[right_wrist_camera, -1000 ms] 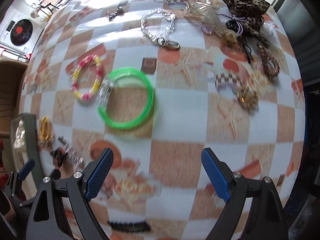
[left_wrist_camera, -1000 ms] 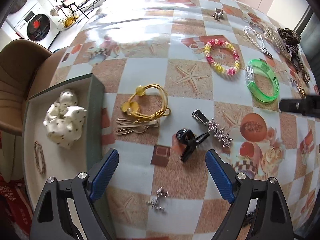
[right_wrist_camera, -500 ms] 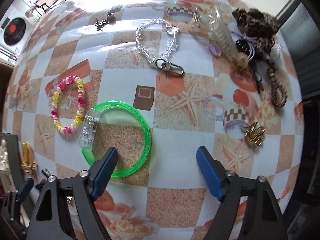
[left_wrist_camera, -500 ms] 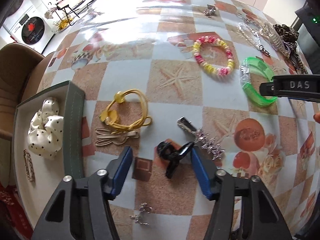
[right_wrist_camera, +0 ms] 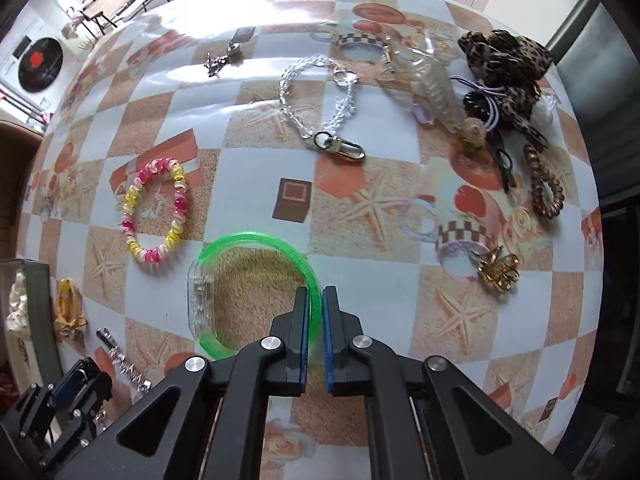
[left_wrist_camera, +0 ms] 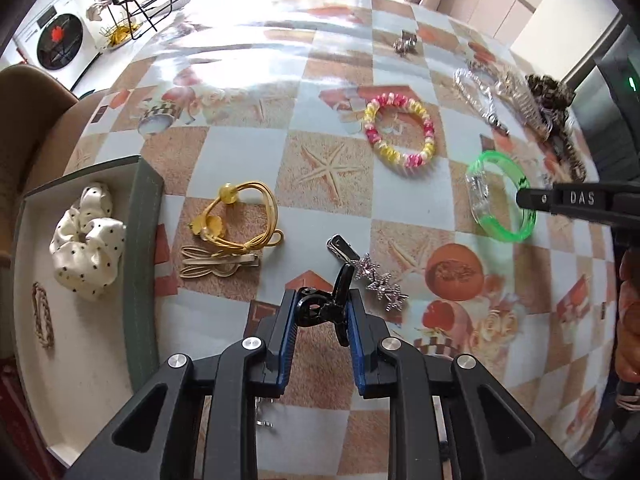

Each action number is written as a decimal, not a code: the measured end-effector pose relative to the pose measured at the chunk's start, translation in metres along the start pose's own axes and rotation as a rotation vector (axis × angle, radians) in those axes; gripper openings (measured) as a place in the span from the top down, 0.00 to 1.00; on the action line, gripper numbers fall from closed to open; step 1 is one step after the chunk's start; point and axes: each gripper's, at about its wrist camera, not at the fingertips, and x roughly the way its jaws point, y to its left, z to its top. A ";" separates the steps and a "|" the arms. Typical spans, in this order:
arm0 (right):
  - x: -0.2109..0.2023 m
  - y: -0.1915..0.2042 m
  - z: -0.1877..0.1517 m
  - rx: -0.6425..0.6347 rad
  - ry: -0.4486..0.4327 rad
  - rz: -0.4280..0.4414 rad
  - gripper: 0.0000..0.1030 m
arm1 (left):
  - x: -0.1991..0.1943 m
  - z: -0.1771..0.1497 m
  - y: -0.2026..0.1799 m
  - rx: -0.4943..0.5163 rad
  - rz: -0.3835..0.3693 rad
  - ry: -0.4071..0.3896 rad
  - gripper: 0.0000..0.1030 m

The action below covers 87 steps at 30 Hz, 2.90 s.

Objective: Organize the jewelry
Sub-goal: 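Carry the clip and green bangle into the tray and open both tools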

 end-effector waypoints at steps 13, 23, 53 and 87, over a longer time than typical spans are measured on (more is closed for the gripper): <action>-0.050 -0.031 -0.039 0.025 0.027 0.137 0.94 | -0.057 -0.021 0.005 -0.030 0.000 -0.032 0.74; -0.079 -0.003 -0.060 -0.051 0.016 0.195 0.94 | -0.098 -0.059 0.029 -0.127 0.029 -0.057 0.74; -0.067 0.313 -0.074 -0.368 0.009 0.240 0.94 | -0.076 -0.104 0.248 -0.302 0.080 -0.023 0.74; 0.012 0.387 -0.047 -0.439 0.097 0.228 0.58 | -0.043 -0.095 0.243 -0.227 0.240 -0.030 0.28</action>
